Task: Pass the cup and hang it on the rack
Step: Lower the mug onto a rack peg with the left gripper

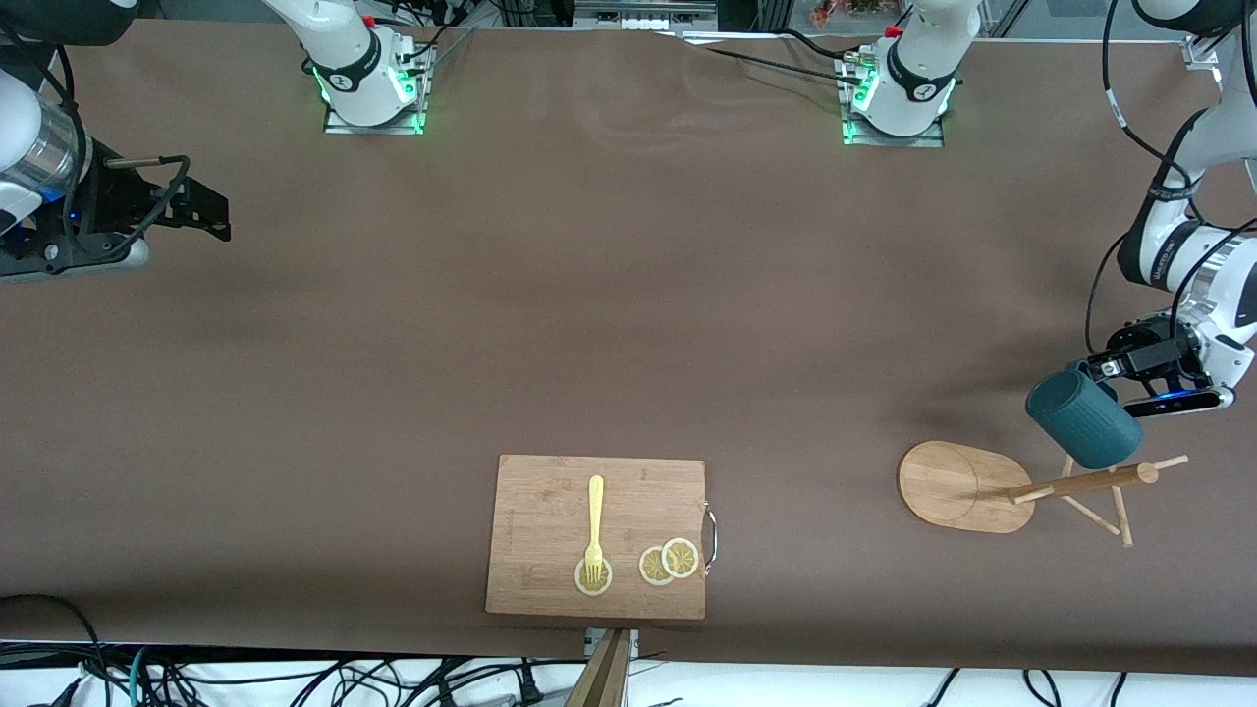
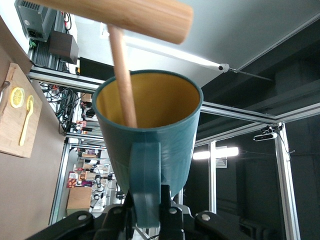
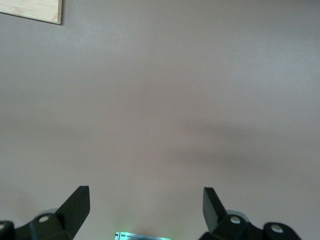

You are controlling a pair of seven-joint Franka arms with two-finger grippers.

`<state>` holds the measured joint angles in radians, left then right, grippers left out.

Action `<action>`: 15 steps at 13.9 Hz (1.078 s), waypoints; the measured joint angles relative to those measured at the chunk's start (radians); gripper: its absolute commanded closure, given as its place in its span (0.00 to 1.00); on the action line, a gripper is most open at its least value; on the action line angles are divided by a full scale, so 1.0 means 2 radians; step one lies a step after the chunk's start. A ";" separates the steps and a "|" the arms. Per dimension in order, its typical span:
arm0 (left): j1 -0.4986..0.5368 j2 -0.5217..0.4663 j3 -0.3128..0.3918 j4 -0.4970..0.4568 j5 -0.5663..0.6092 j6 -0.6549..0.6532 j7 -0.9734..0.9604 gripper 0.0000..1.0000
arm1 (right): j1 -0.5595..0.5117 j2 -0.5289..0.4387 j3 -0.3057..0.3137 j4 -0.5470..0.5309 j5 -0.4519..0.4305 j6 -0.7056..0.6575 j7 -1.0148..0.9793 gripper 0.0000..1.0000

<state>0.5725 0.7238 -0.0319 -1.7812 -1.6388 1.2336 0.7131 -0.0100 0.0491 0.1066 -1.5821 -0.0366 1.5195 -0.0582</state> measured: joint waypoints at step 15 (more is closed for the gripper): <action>0.017 0.075 -0.005 0.035 -0.007 -0.006 0.035 0.02 | 0.000 0.000 0.000 0.000 0.000 0.000 0.000 0.00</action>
<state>0.6059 0.8735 -0.0422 -1.7104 -1.6524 1.2207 0.7840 -0.0100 0.0491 0.1063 -1.5821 -0.0365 1.5194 -0.0581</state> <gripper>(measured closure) 0.749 0.000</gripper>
